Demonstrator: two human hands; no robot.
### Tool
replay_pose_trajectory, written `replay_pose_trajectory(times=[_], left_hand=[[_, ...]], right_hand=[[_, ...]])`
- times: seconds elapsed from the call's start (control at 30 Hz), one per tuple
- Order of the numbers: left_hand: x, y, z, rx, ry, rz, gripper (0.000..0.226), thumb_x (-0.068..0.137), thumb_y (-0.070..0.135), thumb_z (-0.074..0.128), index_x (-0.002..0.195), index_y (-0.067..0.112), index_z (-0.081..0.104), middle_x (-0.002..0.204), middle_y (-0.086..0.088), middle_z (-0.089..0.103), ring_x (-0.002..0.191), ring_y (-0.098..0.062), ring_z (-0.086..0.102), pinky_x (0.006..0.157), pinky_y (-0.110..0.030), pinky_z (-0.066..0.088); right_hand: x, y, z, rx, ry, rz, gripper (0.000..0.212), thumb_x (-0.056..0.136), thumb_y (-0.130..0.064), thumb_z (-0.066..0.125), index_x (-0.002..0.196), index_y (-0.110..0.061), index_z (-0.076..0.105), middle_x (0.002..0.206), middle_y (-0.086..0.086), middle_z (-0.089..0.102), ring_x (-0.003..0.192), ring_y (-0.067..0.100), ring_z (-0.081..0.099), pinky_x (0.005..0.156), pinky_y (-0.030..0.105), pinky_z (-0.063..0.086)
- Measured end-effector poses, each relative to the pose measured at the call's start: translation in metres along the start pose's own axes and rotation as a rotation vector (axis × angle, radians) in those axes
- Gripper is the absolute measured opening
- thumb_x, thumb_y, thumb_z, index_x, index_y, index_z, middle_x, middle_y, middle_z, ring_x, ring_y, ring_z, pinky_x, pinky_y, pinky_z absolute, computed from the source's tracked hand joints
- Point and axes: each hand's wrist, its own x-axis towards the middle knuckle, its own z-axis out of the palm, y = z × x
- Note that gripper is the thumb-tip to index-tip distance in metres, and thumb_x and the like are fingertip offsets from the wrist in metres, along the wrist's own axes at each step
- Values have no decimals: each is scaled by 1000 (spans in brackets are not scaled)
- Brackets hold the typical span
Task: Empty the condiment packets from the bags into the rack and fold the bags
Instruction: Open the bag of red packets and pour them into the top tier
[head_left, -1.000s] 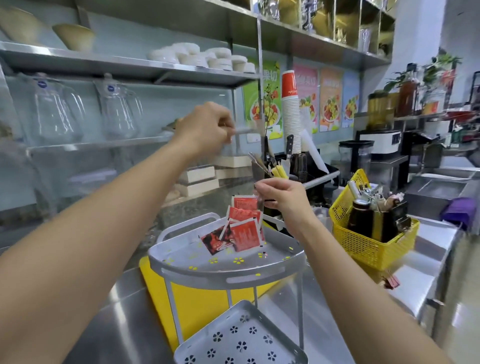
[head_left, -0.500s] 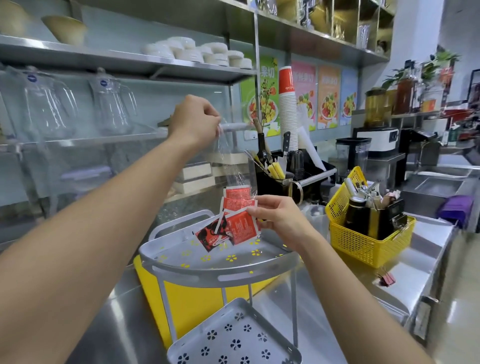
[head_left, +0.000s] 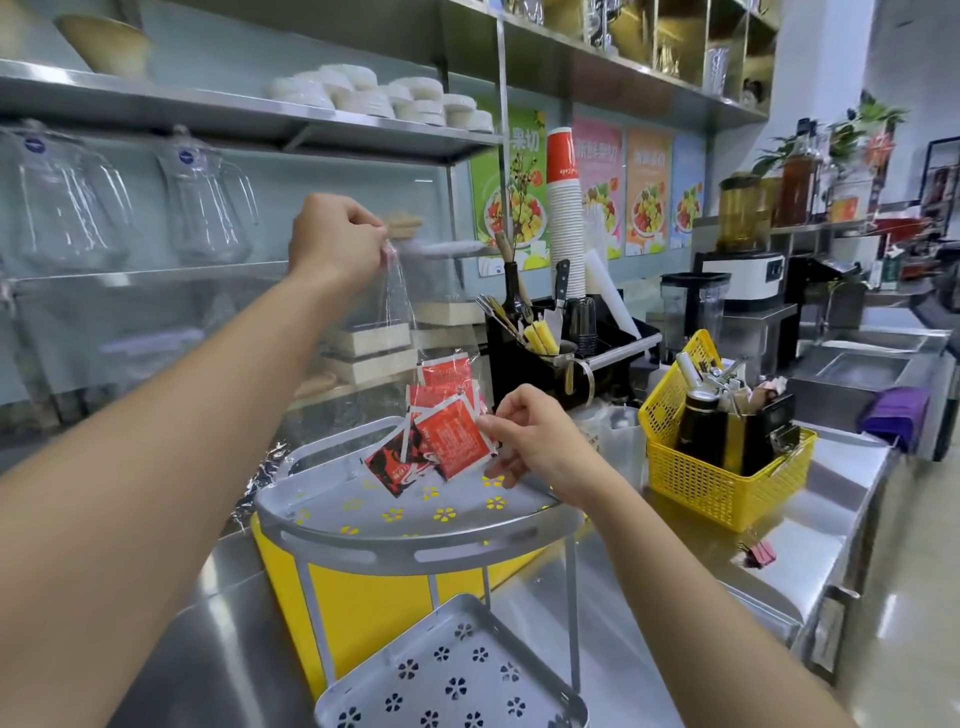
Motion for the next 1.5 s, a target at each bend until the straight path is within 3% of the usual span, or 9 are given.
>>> replay_pose_trajectory(times=[0.17,0.3,0.47,0.83,0.97,1.2,1.3,1.43,1.5], left_hand=[[0,-10,-6,78,47,18,27,80,9,58,56,20,56,61,0,62,68,-22,66,71,-28,52],[-4,-15,-15,63,7,53,32,85,0,55,59,19,53,60,-1,56,41,3,55,41,-5,39],[-7,-37,-31,19,-28,-30,30,88,3,53,63,19,51,59,0,57,44,2,55,33,-5,33],[-20,-57,-53,-89,-162,-46,22,91,4,51,71,12,57,72,-3,61,46,3,58,47,-10,45],[-20,-60,-58,-74,-137,-18,21,92,11,51,73,16,57,67,2,65,44,0,58,51,-21,46],[-20,-78,-64,-131,-134,91,22,92,24,53,70,24,56,51,3,66,35,-6,54,35,-15,40],[-30,-92,-62,-225,-284,33,11,83,30,63,78,22,59,57,5,71,47,-7,62,48,-19,52],[-45,-115,-61,-297,-652,-123,58,50,28,86,101,19,60,98,-7,72,91,-15,68,85,-25,53],[-51,-125,-61,-261,-812,-167,58,52,26,86,105,16,63,107,-1,70,101,-8,65,85,-17,50]], right_hand=[[1,2,-5,142,26,-45,21,78,17,60,84,-2,56,71,14,55,43,10,60,47,20,55],[4,-7,-11,-18,166,-95,21,74,13,66,77,-7,62,67,10,62,46,10,58,40,19,49],[12,-20,-24,-72,233,-159,5,75,3,70,76,-1,68,57,6,63,44,9,56,41,22,49],[34,-49,-25,-137,428,-260,20,92,-20,53,73,-22,51,79,2,62,83,26,63,79,44,50],[33,-56,-23,-60,476,-318,16,88,-18,60,72,-18,56,70,2,61,70,21,60,73,43,52],[31,-55,-25,68,451,-297,17,83,-15,67,68,-16,59,67,2,57,66,20,55,70,43,49],[30,-42,-22,30,403,-225,18,83,-14,67,67,-15,58,65,2,56,58,14,55,60,36,47],[23,-24,-20,35,362,-153,20,85,-12,64,67,-14,57,62,3,52,56,15,49,55,29,43],[20,-20,-21,71,373,-125,19,86,-14,63,69,-13,56,62,3,52,50,10,50,46,20,42]])
